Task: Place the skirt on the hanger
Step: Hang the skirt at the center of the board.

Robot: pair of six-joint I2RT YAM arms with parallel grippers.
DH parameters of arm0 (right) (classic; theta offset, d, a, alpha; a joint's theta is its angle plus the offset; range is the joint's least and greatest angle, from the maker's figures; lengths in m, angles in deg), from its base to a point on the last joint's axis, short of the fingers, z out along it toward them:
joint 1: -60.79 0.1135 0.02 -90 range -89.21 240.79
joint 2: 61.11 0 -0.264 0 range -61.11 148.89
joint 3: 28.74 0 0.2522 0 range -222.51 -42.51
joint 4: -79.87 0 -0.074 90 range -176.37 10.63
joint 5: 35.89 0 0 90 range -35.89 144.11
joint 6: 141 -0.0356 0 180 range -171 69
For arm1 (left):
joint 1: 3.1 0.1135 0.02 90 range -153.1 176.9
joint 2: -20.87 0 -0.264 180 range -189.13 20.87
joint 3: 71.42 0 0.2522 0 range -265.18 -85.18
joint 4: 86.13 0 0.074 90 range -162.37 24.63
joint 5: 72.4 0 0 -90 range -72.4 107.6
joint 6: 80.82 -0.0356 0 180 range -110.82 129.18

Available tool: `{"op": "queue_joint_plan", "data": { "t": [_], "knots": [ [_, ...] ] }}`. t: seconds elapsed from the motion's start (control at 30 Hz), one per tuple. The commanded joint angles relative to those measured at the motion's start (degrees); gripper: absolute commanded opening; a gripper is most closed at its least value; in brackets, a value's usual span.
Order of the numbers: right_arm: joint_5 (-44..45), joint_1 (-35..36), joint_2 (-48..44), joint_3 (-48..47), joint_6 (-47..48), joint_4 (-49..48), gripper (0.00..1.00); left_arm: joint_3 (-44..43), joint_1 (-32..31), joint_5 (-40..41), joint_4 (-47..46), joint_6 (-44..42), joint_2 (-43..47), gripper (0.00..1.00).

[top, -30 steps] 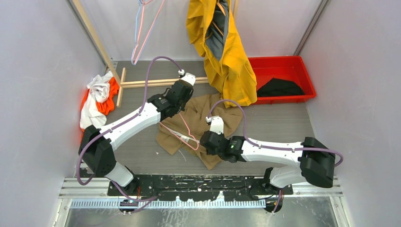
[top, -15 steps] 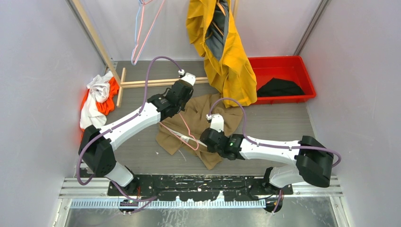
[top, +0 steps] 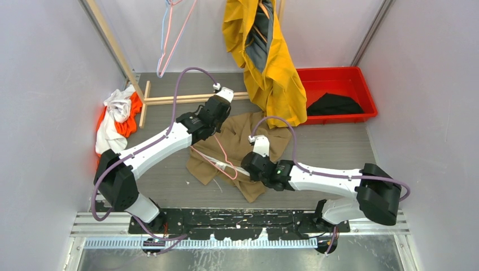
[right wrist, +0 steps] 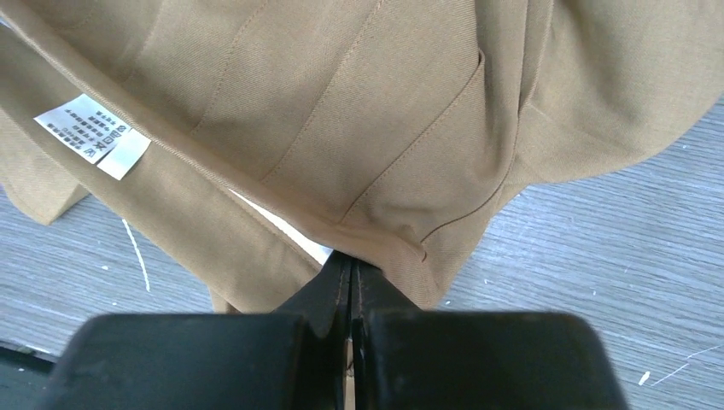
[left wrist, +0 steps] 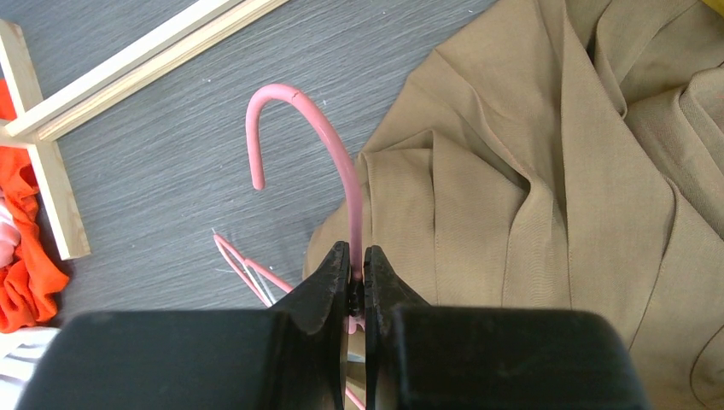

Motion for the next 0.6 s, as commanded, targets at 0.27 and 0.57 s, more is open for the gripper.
{"op": "queue_joint_plan", "data": {
  "t": [0.27, 0.57],
  "knots": [
    [3.43, 0.69, -15.65, 8.27, 0.59, -5.33, 0.01, -2.0, 0.44, 3.35, -0.96, 0.87, -4.34, 0.0],
    [5.57, 3.39, -24.42, 12.93, 2.46, -9.47, 0.02, -4.23, 0.45, 4.91, -1.42, 1.07, -9.35, 0.0]
  ]
}}
